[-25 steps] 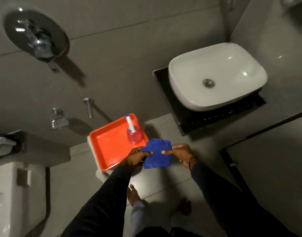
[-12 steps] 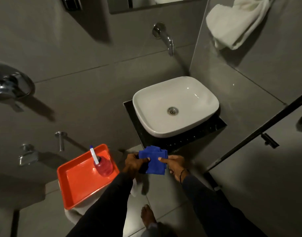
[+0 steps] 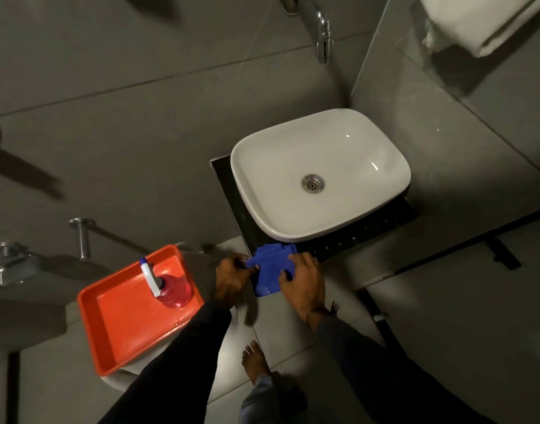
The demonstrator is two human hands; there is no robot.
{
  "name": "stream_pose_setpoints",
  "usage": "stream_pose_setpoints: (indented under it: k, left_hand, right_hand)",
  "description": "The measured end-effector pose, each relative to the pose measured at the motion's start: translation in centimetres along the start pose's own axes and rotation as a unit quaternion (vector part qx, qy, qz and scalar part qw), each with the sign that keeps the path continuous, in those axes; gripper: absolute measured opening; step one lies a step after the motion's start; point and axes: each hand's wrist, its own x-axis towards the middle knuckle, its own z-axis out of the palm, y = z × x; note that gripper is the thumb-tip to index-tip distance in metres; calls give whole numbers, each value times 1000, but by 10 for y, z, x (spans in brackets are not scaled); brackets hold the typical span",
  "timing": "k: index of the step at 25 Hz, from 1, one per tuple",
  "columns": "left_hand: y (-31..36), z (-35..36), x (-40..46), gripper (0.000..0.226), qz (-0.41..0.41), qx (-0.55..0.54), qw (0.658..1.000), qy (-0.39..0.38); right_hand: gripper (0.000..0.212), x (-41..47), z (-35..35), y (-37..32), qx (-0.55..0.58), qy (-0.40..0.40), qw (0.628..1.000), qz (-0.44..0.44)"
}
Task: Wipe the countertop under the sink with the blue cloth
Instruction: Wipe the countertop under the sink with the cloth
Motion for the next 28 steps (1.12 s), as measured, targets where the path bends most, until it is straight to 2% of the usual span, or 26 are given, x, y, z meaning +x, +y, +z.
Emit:
stream_pose_setpoints:
  k: [1, 3, 5, 9, 12, 15, 17, 19, 22, 25, 28]
  left_hand:
    - [8, -5, 4, 36, 17, 17, 1000, 11]
    - [28, -13, 11, 34, 79, 73, 993, 48]
    - [50, -20, 16, 35, 159, 119, 975, 99]
    - [85, -17, 21, 50, 302, 199, 913, 187]
    - [106, -5, 30, 63, 357, 333, 862, 134]
    - [110, -2, 41, 69, 356, 431, 826, 77]
    - [102, 1, 38, 70, 332, 447, 827, 74]
    - [94, 7, 35, 69, 317, 441, 835, 91]
    - [90, 19, 35, 68, 303, 428, 842, 123]
    - [87, 16, 38, 68, 292, 438, 839, 137]
    - [88, 17, 39, 70, 285, 443, 839, 139]
  right_hand:
    - [47, -6, 6, -2, -46, -29, 995, -85]
    - [73, -14, 19, -3, -138, -114, 961, -212]
    - [89, -16, 27, 0, -233, -170, 924, -253]
    - [92, -14, 25, 20, -293, -193, 894, -280]
    - [84, -4, 18, 34, -272, -190, 887, -322]
    - [78, 15, 0, 66, -236, -202, 879, -361]
    - [79, 30, -21, 95, -246, -203, 869, -380]
    - [79, 49, -44, 126, -245, -171, 875, -380]
    - [80, 80, -85, 173, -251, -144, 897, -334]
    - [79, 118, -124, 210, -241, -173, 911, -287]
    - [79, 156, -161, 244, -272, -157, 920, -234]
